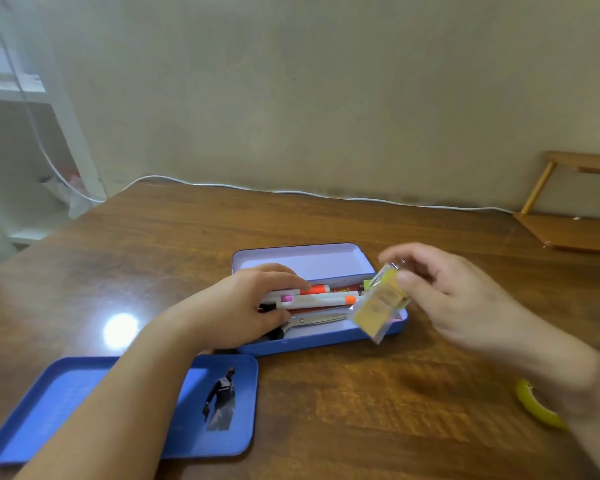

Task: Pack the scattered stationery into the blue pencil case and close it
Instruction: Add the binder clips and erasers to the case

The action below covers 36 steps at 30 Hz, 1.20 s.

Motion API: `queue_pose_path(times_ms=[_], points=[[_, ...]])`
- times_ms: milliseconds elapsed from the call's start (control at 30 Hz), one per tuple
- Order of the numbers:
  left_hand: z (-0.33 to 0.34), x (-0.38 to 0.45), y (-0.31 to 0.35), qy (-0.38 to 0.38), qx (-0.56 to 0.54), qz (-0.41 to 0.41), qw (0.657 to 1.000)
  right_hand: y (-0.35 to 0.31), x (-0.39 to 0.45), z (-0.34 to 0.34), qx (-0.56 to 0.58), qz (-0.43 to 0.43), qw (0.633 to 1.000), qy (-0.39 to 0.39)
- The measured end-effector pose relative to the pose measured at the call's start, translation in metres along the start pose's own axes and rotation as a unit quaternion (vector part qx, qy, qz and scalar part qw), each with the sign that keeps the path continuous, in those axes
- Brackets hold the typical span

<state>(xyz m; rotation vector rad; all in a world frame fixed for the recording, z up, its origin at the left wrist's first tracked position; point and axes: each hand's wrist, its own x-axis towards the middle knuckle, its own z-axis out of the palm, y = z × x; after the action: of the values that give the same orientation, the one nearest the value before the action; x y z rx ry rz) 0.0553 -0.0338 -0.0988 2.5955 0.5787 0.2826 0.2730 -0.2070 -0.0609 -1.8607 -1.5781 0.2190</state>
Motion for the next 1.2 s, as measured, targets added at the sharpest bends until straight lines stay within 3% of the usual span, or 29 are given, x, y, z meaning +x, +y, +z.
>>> queue_pose_path(times_ms=[100,300,467,633,800,1000,1200], points=[[0.000,0.000,0.000,-0.002,0.000,-0.002,1.000,-0.006,0.014,0.025,0.045,0.024,0.999,-0.018],[-0.001,0.001,-0.001,-0.006,0.006,0.002,1.000,-0.008,0.021,0.056,-0.016,0.053,0.997,0.052],[-0.001,0.000,0.000,-0.003,0.002,0.005,1.000,-0.016,0.009,0.057,-0.083,0.046,0.995,-0.016],[-0.001,-0.001,0.003,-0.002,0.003,0.001,1.000,-0.021,0.002,0.053,-0.207,0.000,0.978,-0.025],[-0.001,-0.002,0.005,0.006,0.007,0.002,1.000,-0.019,0.003,0.053,-0.197,-0.046,0.979,0.002],[0.002,0.000,0.006,0.009,0.018,-0.001,1.000,-0.018,-0.001,0.054,-0.212,-0.114,0.967,-0.084],[-0.001,-0.002,0.007,0.030,0.019,0.013,0.999,-0.016,-0.007,0.056,-0.205,-0.145,0.968,-0.031]])
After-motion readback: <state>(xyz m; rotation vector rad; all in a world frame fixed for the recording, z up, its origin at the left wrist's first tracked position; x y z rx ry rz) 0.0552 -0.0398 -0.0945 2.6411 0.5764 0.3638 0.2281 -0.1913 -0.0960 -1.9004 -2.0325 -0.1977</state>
